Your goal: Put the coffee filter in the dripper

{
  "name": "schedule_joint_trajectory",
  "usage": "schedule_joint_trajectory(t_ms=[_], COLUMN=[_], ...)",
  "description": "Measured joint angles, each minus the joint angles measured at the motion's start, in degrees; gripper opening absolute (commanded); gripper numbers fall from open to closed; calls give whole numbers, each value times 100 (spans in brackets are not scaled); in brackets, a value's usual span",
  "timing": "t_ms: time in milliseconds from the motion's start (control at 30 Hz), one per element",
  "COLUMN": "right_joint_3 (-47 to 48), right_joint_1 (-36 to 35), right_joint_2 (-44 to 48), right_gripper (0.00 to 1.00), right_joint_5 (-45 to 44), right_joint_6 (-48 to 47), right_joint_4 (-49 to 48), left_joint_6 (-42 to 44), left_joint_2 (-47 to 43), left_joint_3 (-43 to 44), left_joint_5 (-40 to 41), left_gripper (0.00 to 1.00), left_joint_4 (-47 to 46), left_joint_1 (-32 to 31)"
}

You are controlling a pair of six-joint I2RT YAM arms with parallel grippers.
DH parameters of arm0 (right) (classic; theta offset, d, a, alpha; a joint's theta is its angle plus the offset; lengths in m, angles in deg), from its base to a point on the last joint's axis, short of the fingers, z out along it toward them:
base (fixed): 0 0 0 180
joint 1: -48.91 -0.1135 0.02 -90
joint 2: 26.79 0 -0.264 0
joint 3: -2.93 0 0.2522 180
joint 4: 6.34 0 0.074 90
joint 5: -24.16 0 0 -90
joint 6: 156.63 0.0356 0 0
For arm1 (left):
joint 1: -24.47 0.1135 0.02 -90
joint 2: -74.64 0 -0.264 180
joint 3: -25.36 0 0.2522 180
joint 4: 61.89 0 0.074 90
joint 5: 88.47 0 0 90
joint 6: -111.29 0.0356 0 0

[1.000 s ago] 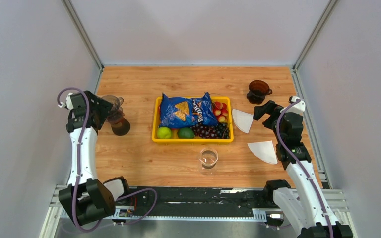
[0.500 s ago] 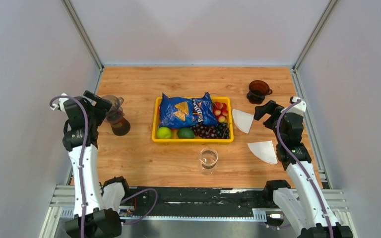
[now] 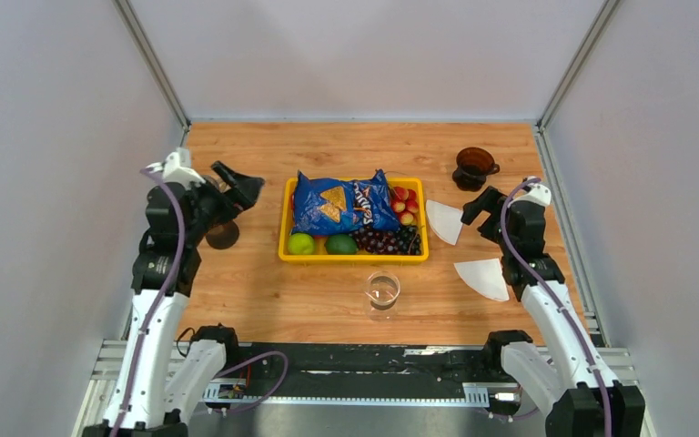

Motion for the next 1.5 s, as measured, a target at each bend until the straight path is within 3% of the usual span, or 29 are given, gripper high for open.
schedule_joint_trajectory(t_ms=[167, 333, 633, 767, 967, 1100, 1500], right_joint_3=[70, 243, 713, 951, 1462, 1722, 2194], right_joint_1=[0, 0, -20, -153, -409, -566, -1060], right_joint_2=[-455, -960, -2243, -2865, -3757, -4205, -4942], right_gripper=[100, 99, 92, 81, 74, 62, 54], right_joint_5=[20, -90, -177, -299, -516, -734, -1576], right_joint_6=[188, 374, 619, 680, 820, 887, 938], right_joint_4=[142, 426, 713, 752, 796, 824, 1132], left_joint_6=[411, 802, 968, 1032, 1088, 1117, 1126], left_joint_2=[555, 1233, 1593, 1624, 1628, 1628, 1626], left_joint_3=[-391, -798, -1460, -1460, -1464, -1464, -1467], left_joint_5=[-72, -94, -315, -168, -7, 122, 476], left_gripper=[100, 100, 100, 100, 100, 100, 100], left_joint_4=[-1036, -1845, -2911, -2992, -3012, -3008, -2942], left_joint_1=[-1589, -2441, -2623, -2627, -2634, -2634, -2634])
